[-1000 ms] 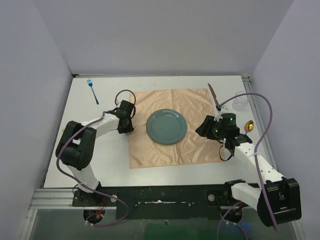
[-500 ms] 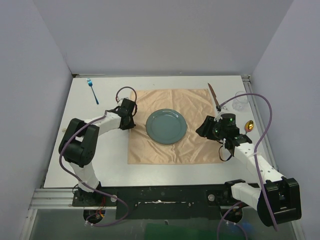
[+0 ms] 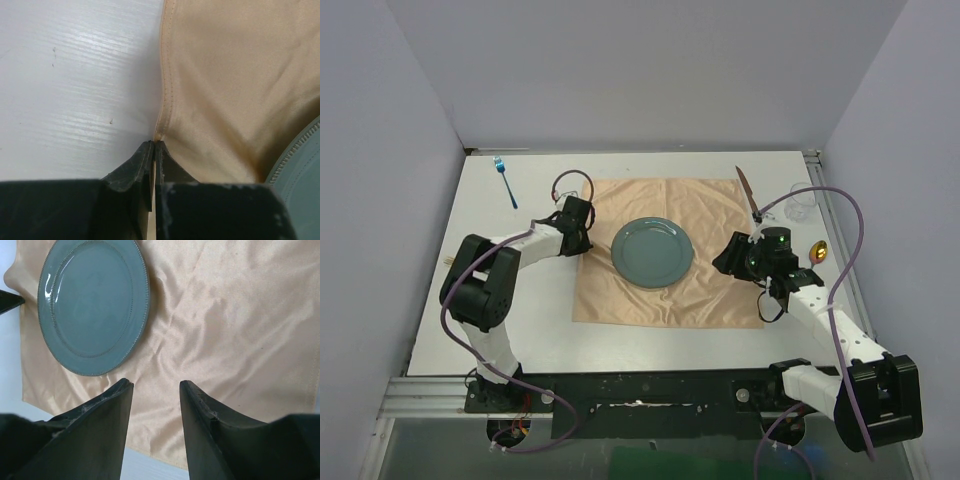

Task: Set the dinner table for one person
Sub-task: Adjust the napkin at the center of the board.

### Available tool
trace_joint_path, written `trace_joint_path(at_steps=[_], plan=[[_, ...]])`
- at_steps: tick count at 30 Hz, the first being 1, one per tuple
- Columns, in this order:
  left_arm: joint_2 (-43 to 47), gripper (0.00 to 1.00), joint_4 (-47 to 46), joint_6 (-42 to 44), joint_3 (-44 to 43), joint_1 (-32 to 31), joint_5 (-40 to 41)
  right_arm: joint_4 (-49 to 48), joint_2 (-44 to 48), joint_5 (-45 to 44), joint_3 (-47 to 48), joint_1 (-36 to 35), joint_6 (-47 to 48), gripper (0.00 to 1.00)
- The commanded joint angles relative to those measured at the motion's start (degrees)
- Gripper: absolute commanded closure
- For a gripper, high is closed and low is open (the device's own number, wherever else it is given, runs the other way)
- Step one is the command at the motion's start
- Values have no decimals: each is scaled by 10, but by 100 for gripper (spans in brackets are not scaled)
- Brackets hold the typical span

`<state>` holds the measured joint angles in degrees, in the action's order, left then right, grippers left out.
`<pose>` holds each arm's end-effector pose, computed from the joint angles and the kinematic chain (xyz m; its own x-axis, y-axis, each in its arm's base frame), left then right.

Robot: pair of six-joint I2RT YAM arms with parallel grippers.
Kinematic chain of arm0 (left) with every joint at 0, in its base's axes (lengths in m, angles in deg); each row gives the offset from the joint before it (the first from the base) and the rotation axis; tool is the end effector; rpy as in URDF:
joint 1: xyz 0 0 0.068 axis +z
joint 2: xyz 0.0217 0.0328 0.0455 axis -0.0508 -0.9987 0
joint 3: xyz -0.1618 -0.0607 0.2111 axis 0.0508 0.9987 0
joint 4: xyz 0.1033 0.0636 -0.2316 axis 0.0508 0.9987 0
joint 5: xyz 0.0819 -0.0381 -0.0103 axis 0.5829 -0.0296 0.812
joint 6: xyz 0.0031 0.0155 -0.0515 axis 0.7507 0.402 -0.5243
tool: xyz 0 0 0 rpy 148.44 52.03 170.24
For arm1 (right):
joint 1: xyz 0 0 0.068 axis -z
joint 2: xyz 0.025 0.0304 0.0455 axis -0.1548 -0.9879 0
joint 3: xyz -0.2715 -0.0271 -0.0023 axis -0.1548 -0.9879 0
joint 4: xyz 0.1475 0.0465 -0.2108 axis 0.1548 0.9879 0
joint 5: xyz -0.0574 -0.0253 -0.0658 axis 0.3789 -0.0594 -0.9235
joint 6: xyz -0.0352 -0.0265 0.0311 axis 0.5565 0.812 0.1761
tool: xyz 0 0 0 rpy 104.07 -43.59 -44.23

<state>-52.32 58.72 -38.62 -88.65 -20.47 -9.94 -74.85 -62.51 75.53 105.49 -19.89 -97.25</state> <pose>0.3390 -0.1359 0.1488 -0.7840 -0.2452 -0.5702 -0.2306 0.9680 -0.0992 0.2193 0.0507 0.2176 -0.7188 0.3788 -0.5830 0.0246 0.8519 0.5232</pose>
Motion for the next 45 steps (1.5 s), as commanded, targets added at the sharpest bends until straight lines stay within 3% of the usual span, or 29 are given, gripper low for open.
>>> trace_joint_path(at_steps=[1, 19, 27, 30, 33, 37, 42, 45], plan=[[-28, 100, 151, 8, 46, 15, 56, -16, -5, -6, 25, -5, 9, 57], [-27, 100, 228, 4, 50, 12, 106, -3, 9, -3, 41, -7, 11, 56], [42, 71, 263, -13, 24, 11, 114, -12, -20, 11, 49, -8, 16, 56], [100, 64, 262, -7, 10, 14, 86, -19, -33, 14, 58, -8, 17, 56], [156, 56, 204, 5, 19, 26, 14, -26, -43, 17, 67, -10, 18, 56], [180, 55, 146, 8, 36, 56, -62, -29, -51, 17, 68, -13, 18, 56], [151, 55, 137, -13, 34, 71, -62, -31, -49, -12, 54, -14, 19, 56], [150, 55, 28, -44, 81, 93, -169, -41, -56, -45, 44, -13, 24, 59]])
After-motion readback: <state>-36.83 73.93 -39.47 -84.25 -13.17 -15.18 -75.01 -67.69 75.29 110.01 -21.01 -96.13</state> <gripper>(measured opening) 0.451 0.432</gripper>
